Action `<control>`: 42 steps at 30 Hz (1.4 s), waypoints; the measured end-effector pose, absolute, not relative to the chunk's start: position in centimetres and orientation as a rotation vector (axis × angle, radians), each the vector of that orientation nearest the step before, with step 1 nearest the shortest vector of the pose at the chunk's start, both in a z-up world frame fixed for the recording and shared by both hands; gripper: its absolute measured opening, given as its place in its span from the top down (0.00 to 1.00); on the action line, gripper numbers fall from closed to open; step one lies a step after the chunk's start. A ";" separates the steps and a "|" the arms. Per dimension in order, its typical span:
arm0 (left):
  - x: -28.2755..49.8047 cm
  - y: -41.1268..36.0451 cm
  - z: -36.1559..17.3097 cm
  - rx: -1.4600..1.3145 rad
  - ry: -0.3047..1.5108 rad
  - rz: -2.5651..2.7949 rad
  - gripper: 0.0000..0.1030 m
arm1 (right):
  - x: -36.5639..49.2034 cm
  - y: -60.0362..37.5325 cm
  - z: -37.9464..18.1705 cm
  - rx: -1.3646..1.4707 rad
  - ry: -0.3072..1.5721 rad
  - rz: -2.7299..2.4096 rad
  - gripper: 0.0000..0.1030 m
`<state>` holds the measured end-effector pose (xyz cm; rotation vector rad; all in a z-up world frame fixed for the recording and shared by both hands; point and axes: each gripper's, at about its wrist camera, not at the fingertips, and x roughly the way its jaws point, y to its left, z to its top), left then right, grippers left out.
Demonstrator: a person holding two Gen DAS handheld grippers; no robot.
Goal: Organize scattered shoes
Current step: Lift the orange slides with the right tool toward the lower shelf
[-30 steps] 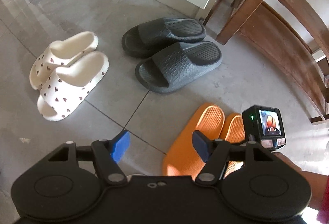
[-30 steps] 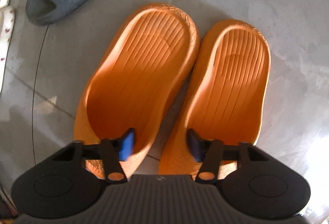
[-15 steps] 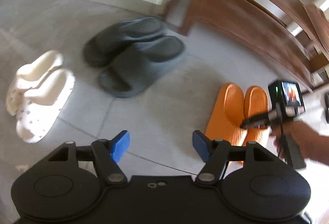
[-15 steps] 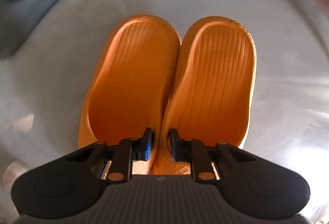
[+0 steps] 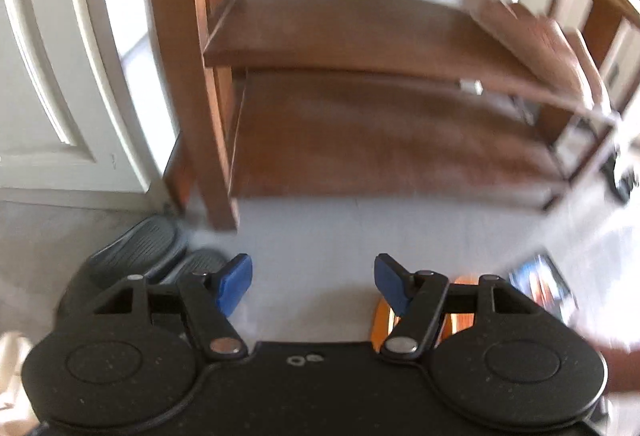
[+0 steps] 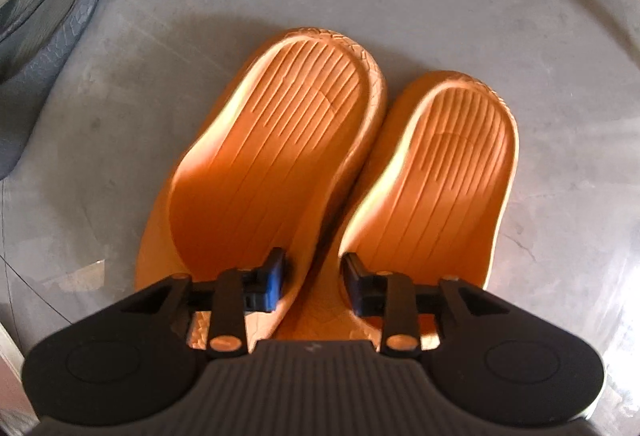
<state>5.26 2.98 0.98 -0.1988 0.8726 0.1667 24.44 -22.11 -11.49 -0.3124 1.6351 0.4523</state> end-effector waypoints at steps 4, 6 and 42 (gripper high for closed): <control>7.9 1.6 -1.0 -0.168 0.778 0.136 0.35 | 23.2 -24.6 -9.7 -0.295 1.494 0.553 0.74; 7.6 1.4 -2.7 -0.163 0.772 0.122 0.35 | 22.7 -25.4 -8.9 -0.278 1.430 0.542 0.74; 11.6 -6.2 -7.4 0.042 0.465 -0.083 0.34 | 32.0 -35.7 -4.3 -0.101 0.798 0.166 0.83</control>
